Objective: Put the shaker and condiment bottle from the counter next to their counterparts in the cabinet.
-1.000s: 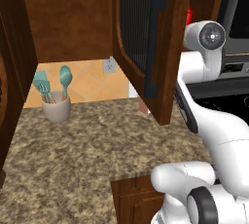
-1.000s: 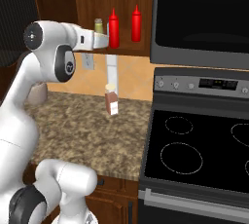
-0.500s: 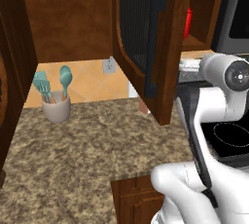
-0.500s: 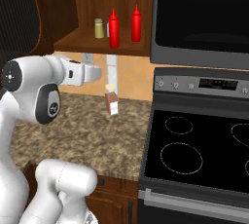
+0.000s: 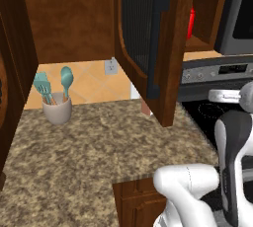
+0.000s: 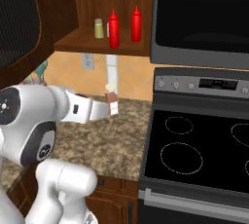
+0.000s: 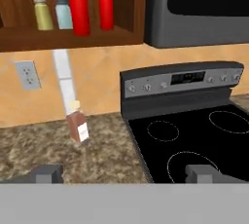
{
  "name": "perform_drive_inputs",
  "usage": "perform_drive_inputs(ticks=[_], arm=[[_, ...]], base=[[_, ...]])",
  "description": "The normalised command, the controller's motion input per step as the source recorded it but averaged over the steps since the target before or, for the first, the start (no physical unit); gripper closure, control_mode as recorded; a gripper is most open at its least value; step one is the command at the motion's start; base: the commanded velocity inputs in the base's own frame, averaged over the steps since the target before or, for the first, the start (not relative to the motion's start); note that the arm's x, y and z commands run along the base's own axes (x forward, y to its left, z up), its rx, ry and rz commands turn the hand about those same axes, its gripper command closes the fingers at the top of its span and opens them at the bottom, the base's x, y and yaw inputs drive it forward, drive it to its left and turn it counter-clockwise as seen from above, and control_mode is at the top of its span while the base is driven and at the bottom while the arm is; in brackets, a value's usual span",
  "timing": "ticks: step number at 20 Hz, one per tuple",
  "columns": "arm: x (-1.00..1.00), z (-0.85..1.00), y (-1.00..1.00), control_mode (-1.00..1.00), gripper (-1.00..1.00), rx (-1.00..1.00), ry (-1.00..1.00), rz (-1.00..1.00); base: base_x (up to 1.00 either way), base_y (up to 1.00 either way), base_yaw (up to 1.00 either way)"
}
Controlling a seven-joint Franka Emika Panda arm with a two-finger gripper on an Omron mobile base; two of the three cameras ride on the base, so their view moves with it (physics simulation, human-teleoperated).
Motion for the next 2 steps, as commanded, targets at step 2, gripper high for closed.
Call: perform_drive_inputs(ticks=[2], arm=[[-1.00, -1.00, -0.49, -1.00, -1.00, 0.00, 0.15, 0.00]], base=[[0.00, 0.00, 0.00]])
